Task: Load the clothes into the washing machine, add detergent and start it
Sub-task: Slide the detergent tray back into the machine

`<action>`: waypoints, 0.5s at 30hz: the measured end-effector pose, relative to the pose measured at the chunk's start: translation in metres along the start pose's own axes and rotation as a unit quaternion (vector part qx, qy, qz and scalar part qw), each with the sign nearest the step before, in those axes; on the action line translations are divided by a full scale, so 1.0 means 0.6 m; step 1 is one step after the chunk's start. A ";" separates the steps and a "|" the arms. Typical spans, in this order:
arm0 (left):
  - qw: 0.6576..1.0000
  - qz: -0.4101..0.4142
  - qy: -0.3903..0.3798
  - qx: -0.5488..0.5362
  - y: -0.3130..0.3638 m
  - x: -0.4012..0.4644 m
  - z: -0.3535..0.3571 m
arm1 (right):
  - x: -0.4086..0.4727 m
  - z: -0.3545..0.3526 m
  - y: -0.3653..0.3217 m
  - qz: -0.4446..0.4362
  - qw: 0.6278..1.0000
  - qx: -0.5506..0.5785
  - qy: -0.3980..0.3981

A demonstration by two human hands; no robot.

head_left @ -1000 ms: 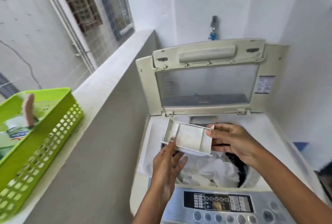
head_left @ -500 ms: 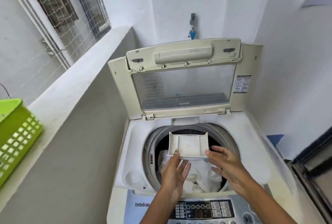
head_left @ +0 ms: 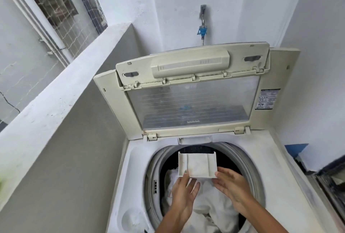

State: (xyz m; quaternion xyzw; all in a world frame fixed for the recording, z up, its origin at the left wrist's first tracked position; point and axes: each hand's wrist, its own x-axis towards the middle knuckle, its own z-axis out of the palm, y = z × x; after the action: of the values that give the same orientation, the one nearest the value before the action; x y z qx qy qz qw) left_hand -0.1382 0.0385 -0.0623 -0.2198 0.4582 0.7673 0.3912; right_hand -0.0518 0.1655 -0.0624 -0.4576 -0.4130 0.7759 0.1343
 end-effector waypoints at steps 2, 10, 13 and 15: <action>1.000 -0.009 -0.003 0.001 0.003 0.028 0.005 | 0.025 0.004 -0.003 0.002 1.000 0.004 0.005; 0.999 -0.037 -0.006 -0.006 0.015 0.102 0.025 | 0.095 0.020 -0.010 0.005 0.999 0.025 0.020; 0.999 -0.044 -0.001 -0.014 0.019 0.117 0.028 | 0.113 0.024 -0.007 0.001 1.000 0.001 0.022; 0.999 -0.047 0.001 -0.018 0.022 0.123 0.029 | 0.122 0.028 -0.006 0.000 1.000 0.000 0.025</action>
State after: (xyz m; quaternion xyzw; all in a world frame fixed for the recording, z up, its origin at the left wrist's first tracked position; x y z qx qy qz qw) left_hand -0.1924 0.0797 -0.0986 -0.2488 0.4338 0.7562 0.4221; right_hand -0.1060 0.2021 -0.0994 -0.4772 -0.4092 0.7642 0.1445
